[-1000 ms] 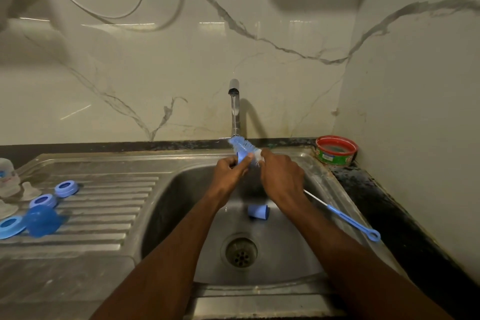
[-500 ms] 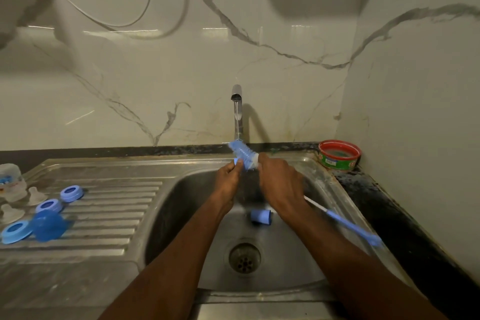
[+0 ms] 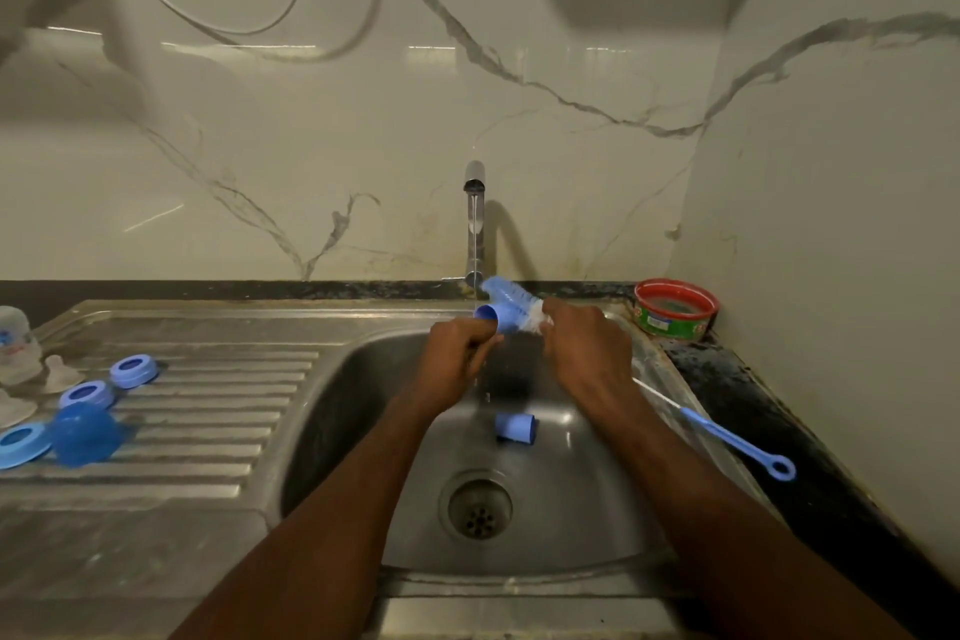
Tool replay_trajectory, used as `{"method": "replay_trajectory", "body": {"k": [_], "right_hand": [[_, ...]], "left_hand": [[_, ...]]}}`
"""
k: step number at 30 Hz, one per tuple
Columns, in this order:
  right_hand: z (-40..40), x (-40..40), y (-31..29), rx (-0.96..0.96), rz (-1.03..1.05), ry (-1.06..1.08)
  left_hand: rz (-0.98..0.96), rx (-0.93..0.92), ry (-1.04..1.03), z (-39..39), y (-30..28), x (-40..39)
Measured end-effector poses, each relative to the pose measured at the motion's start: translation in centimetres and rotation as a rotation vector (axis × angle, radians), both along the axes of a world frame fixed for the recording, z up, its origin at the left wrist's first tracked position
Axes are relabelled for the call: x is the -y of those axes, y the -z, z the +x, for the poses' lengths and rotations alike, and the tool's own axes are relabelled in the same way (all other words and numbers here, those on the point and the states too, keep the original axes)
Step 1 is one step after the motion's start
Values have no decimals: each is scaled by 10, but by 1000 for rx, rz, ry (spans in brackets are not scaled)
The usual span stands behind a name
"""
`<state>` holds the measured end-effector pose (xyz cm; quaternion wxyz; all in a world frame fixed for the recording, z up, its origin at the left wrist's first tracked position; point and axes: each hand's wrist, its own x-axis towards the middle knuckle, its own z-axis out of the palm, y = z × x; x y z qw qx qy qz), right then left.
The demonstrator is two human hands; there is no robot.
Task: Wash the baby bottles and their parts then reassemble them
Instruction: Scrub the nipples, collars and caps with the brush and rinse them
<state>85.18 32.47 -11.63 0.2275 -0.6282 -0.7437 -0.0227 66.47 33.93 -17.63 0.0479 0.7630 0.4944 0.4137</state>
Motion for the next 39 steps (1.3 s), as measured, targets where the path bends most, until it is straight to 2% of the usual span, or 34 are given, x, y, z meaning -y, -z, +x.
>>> {"method": "replay_trajectory", "body": {"k": [2,4,6,10,12,15,18,19,20,24,25,29,33,39], "right_hand": [[1,2,2,41,25,-25],[-3,7,5,47,83,-96],[-6,10,7,25,120,-133],[-1,2,3,8,28,7],[-4,3,5,11,27,-30],[-10,10,8,-12,86,-119],[-7,7,4,-7,20,20],[-6,7,2,-6,1,62],[-7,7,1,-14,-5,75],[-24,17,5,43,-8,-28],[-25,17,7,57,-10,-30],[-24,5,4,15,106,71],[-37,7,11,74,-3,-106],[-25,4,7,21,207,-59]], "left_hand": [[-3,-187,-9,-4,2,-4],[-7,-296,-41,-7,7,-9],[77,-345,-32,-10,8,-7],[199,-460,-6,-12,9,-8],[160,-387,-12,-11,10,-8],[54,-187,-46,-12,9,-11],[66,-14,32,-1,9,-5],[4,110,34,6,9,-4],[-89,287,17,14,9,-5],[-495,1216,-131,40,-5,-12],[-577,1370,-118,42,-10,-12],[-664,1597,43,42,-16,-11],[-676,1862,61,32,-18,-18],[-794,2012,248,33,-25,-12]]}}
